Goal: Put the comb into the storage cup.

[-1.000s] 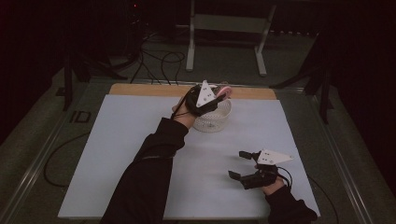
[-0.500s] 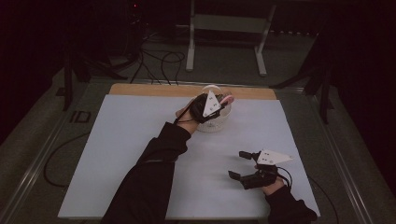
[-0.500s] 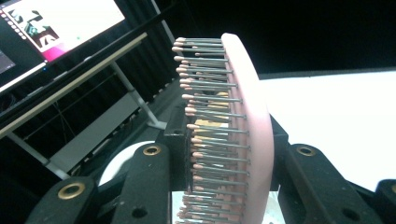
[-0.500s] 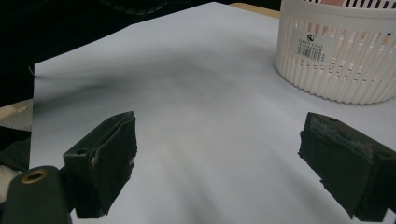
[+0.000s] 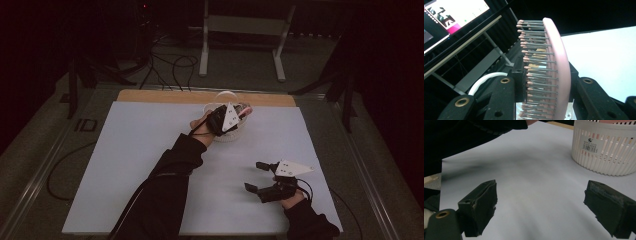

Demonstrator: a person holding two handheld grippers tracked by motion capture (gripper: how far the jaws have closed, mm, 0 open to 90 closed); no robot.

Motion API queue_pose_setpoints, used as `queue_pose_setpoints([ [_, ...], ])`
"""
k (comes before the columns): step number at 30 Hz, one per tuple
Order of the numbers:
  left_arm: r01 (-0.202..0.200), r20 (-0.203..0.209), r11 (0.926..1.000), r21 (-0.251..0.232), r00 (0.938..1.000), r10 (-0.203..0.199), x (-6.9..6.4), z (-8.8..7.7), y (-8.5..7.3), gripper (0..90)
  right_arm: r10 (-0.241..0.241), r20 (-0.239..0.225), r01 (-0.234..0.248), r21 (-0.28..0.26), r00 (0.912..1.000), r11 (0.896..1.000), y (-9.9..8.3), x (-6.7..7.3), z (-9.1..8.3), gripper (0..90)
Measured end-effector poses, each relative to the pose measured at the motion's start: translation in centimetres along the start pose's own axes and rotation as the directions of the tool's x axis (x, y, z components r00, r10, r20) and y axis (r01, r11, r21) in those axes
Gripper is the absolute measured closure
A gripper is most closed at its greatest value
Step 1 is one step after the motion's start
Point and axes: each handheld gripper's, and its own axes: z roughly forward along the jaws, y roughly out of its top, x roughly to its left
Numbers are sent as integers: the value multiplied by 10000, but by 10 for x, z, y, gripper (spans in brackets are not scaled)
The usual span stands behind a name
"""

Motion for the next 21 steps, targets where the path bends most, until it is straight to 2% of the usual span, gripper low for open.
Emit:
queue_pose_setpoints([
  [5, -52, -5, 10000, 54, 10000, 52, -2, 0, 1, 660, -62, 21, 62, 39, 10000, 10000, 0, 0, 1, 108],
  [9, -692, 44, 9974, 175, 9976, 692, -12, 3, 2, 658, -48, 15, 48, 24, 10000, 10000, 0, 0, 0, 108],
  [13, -1052, 128, 9943, 198, 9944, 1049, -19, 5, 2, 656, -35, 20, 35, 10, 10000, 10000, 0, 0, 0, 109],
  [21, -1104, 186, 9934, 325, 9938, 1098, -19, 4, 1, 650, -41, 3, 41, 10, 10000, 10000, 0, 0, 0, 109],
])
